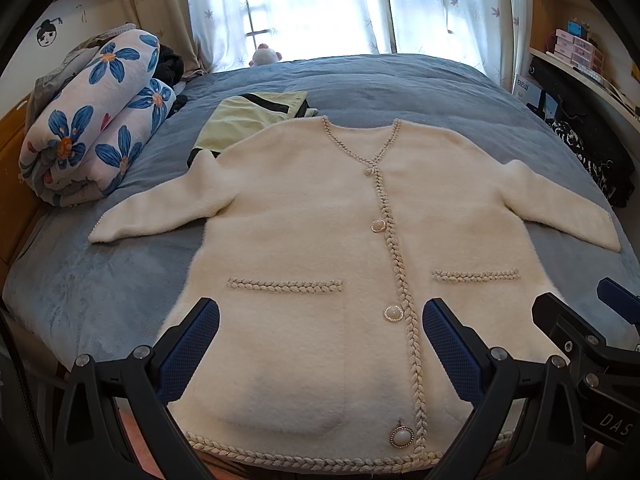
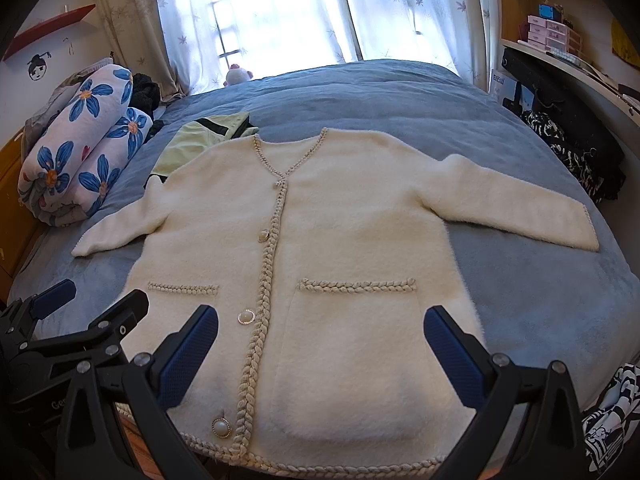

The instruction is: Fold large clothes

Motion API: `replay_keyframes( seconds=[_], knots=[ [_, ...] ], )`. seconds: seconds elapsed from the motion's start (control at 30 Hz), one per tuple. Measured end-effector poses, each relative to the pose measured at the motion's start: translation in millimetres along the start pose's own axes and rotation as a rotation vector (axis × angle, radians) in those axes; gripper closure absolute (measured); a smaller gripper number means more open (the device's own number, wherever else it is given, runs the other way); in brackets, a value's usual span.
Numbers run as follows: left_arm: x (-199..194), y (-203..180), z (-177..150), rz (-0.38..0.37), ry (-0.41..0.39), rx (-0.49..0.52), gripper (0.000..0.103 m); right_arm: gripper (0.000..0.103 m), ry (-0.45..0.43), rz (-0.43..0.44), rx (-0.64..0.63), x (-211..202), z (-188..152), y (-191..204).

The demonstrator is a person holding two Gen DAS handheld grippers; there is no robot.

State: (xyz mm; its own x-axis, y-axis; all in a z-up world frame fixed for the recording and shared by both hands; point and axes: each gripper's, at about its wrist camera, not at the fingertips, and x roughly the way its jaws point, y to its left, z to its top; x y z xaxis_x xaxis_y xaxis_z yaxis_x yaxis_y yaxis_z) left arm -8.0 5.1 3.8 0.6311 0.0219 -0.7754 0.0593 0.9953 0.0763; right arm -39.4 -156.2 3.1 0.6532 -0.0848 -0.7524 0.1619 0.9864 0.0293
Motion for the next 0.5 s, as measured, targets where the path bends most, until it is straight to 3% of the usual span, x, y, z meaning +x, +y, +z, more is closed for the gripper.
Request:
replay_keyframes(
  seconds=[0.5],
  knots=[
    [1.7, 0.4, 0.1, -0.005, 0.006, 0.000, 0.003, 0.000, 0.002, 0.004, 0.004, 0.8, -0.7, 1.2]
  ],
)
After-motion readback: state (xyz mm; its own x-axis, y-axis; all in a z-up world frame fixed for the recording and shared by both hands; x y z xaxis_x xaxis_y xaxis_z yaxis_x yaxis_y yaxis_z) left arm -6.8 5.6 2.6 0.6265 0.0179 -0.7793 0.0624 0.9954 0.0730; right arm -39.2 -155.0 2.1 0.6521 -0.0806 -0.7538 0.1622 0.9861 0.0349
